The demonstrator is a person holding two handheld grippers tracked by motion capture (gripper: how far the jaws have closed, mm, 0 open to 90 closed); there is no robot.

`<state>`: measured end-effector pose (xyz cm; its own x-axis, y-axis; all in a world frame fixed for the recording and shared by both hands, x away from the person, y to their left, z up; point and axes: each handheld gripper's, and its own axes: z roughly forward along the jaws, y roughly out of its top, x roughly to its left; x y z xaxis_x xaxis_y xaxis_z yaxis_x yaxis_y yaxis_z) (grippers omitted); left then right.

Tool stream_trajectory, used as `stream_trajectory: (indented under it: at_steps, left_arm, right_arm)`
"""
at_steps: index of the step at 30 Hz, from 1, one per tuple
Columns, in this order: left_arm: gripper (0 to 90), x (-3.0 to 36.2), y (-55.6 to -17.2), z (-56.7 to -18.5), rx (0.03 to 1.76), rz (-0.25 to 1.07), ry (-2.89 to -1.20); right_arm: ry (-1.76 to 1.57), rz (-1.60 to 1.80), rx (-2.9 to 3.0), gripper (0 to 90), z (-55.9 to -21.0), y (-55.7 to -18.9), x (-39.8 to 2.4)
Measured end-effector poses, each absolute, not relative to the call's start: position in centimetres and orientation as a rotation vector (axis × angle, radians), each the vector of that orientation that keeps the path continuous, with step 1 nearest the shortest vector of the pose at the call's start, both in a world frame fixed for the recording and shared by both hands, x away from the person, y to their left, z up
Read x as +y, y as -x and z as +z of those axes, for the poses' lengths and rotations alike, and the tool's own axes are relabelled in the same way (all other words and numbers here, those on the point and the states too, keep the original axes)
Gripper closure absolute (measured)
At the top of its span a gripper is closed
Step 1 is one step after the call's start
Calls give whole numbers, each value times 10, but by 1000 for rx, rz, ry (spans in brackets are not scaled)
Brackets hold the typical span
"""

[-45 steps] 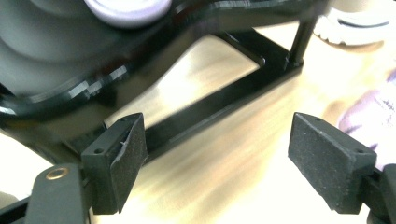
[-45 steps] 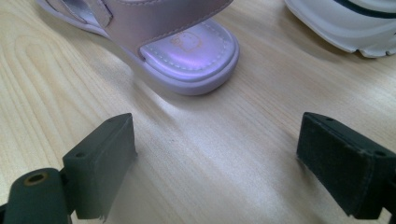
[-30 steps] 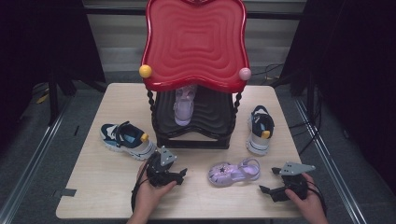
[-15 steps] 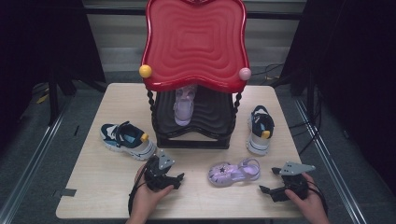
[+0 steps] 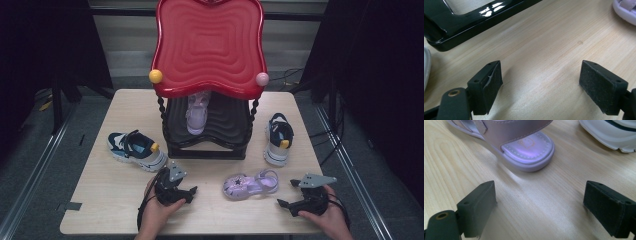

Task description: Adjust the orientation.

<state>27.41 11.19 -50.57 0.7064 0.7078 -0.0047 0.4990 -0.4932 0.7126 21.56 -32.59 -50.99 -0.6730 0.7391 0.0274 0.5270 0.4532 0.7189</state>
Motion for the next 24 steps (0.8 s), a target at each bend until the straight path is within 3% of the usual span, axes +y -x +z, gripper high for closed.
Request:
stream_trajectory:
  at_steps: [24]
  left_arm:
    - [156, 113, -275, -508, 912, 364, -2180]
  right_arm:
    - [-1015, 1136, 2469, 130, -509, -239, -300]
